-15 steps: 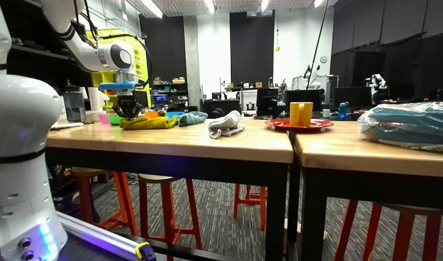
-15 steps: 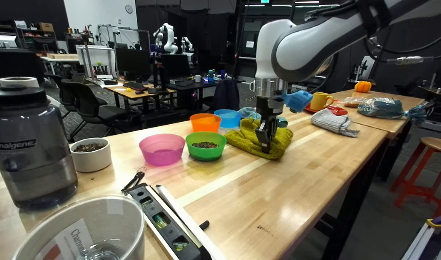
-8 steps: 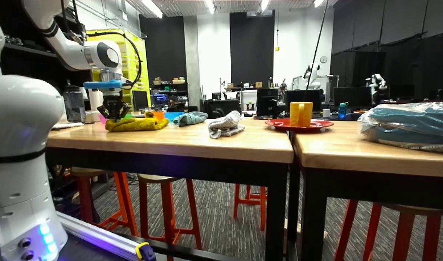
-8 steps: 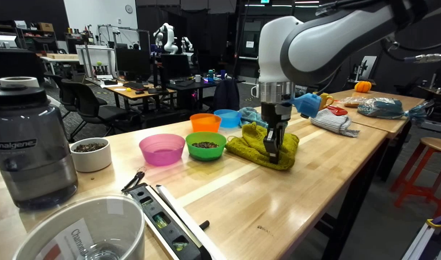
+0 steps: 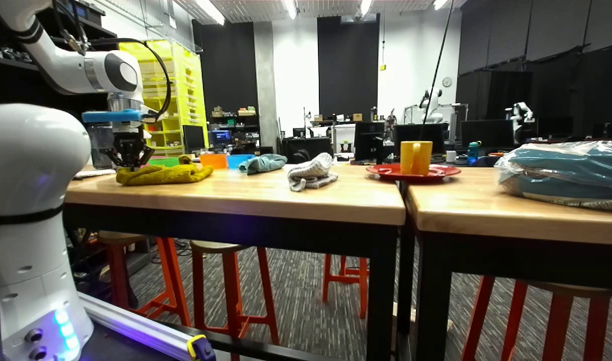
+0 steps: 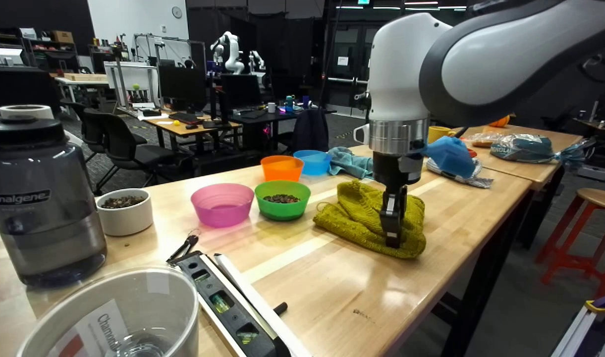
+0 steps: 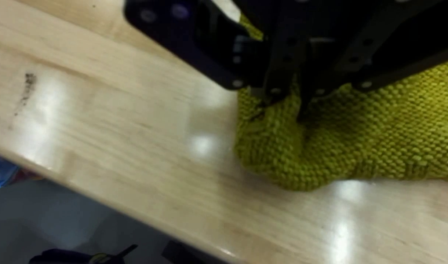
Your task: Fold the green thing
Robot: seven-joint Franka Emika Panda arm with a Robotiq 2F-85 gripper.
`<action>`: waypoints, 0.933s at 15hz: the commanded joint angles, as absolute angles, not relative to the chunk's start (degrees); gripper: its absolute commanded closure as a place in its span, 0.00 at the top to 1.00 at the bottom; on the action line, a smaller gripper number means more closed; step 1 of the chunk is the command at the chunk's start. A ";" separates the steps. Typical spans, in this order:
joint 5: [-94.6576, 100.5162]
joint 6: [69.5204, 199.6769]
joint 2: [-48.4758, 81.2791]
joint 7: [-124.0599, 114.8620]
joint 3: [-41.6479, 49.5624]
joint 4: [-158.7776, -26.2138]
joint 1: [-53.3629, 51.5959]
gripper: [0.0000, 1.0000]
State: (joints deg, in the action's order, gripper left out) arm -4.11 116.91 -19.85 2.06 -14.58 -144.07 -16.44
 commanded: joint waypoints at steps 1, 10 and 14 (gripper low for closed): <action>-6.74 117.82 -23.41 0.36 -16.10 -148.02 -18.84 0.02; -10.91 118.25 -31.45 3.07 -13.65 -149.93 -20.39 0.02; -14.01 117.25 -36.56 5.96 -9.36 -150.94 -19.68 0.02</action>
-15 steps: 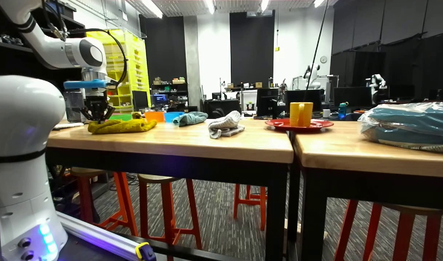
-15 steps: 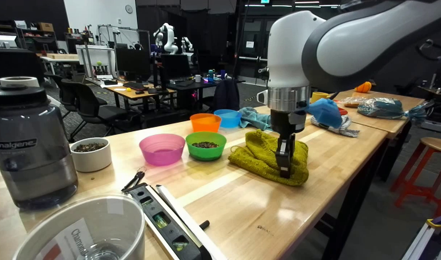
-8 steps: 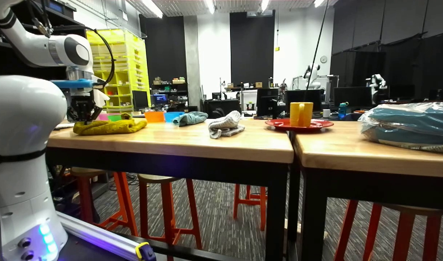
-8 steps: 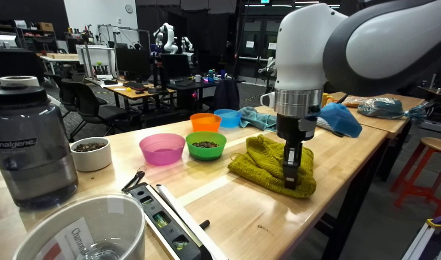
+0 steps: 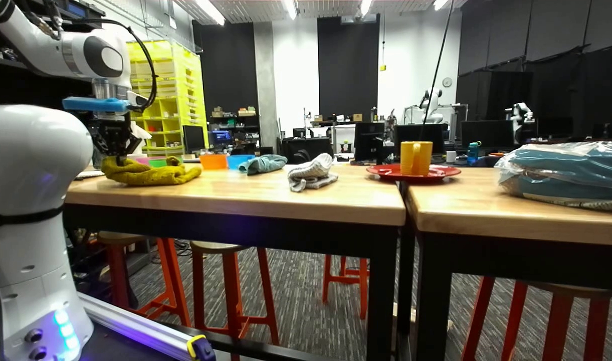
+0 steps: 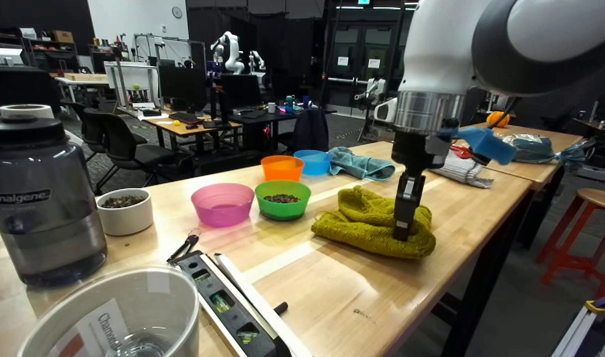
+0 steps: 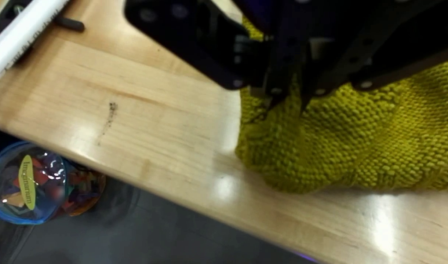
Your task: Fold the green thing
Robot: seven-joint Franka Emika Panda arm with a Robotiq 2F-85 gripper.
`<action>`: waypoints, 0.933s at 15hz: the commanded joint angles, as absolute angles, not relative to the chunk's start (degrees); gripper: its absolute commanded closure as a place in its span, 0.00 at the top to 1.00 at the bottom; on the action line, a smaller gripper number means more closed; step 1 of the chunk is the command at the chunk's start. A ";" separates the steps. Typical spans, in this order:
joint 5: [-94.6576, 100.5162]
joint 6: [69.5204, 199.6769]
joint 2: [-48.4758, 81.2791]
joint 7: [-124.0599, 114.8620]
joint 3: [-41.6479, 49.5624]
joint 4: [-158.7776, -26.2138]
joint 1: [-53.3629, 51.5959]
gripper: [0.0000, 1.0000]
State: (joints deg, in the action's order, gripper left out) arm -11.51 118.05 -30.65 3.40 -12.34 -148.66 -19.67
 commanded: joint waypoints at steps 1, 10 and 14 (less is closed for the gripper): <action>-14.35 117.26 -37.84 6.70 -8.14 -151.30 -19.22 0.02; -13.00 117.32 -42.20 13.33 3.09 -150.46 -11.97 0.02; -13.25 117.61 -38.40 17.56 7.52 -148.34 -9.03 0.02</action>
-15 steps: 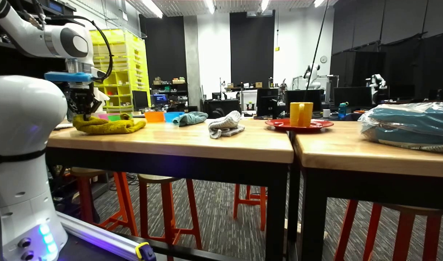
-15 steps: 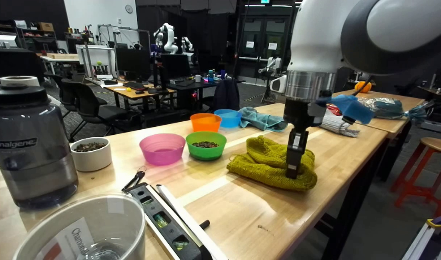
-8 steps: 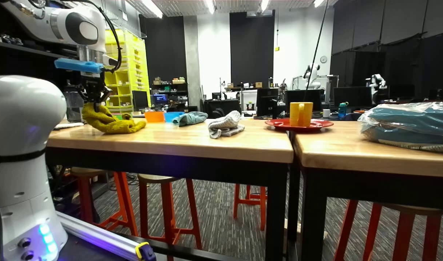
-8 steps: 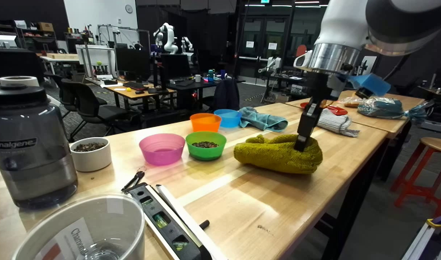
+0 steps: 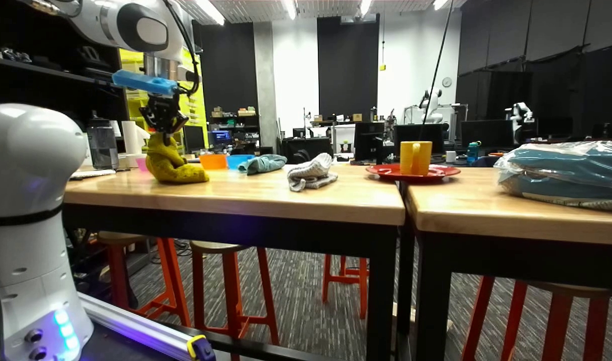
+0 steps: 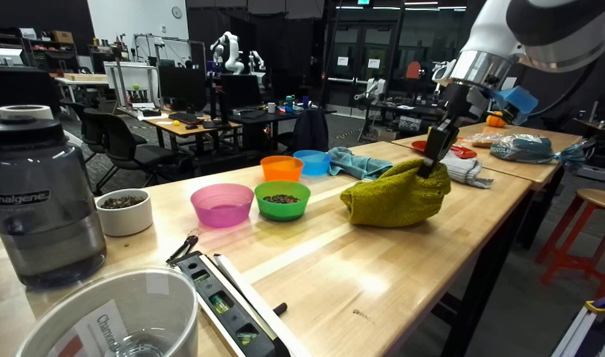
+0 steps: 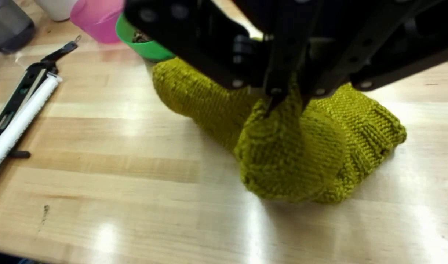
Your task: Fold the green thing
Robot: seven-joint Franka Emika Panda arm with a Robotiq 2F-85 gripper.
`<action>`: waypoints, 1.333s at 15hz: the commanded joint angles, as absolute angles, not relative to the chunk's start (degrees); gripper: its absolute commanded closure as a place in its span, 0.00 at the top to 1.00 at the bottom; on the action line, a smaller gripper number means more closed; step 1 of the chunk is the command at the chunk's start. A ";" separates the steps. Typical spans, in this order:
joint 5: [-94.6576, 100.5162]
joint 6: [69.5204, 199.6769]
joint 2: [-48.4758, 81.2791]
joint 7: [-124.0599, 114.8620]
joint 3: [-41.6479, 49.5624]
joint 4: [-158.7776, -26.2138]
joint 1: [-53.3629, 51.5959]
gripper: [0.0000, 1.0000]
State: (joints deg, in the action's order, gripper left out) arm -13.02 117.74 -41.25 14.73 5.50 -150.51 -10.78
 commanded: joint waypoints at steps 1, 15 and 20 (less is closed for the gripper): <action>-13.50 117.83 -37.41 18.50 8.52 -148.04 -8.54 0.02; -9.77 122.69 -22.48 17.21 5.64 -139.62 -5.88 0.02; -3.53 124.89 -18.26 12.16 2.78 -137.31 -3.58 0.35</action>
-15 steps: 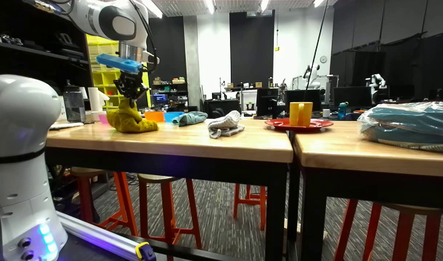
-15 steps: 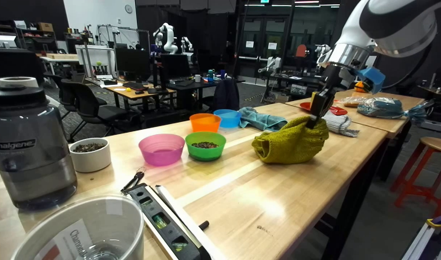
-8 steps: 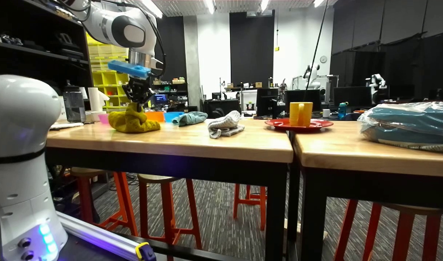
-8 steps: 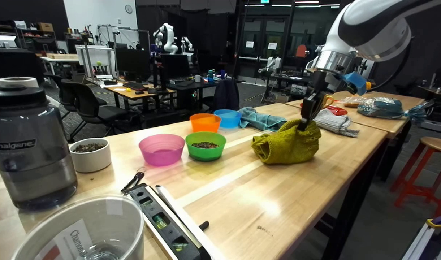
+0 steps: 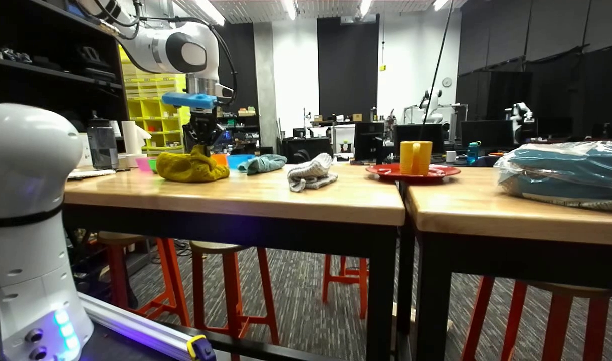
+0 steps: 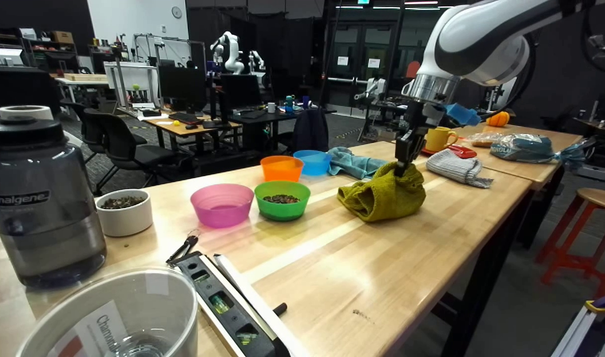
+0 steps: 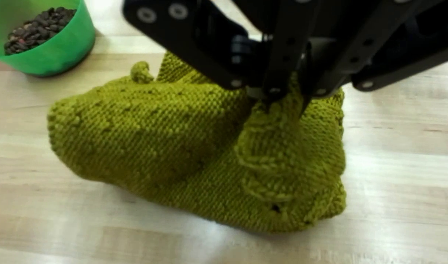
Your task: Fold the green thing
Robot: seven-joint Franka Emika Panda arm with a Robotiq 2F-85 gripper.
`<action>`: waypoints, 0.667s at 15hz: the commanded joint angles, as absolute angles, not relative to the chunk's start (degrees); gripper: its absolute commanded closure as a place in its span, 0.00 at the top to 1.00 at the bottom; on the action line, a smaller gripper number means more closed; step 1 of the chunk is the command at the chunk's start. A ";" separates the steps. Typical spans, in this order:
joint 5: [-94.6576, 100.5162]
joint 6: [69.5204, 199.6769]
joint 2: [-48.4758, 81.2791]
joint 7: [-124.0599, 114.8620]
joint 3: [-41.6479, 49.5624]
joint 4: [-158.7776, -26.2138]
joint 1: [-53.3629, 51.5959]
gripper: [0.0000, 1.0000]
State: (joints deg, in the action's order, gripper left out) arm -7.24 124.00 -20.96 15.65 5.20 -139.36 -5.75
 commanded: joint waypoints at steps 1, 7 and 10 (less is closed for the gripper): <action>-1.60 125.27 -17.80 10.67 2.18 -137.11 -3.02 0.39; 10.09 127.25 -19.29 1.61 -1.24 -137.61 -0.49 0.80; 16.98 128.08 -21.13 -3.93 -2.93 -138.05 1.02 0.98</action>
State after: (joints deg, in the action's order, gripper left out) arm 11.48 127.41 -18.39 1.00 -0.61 -137.31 -1.17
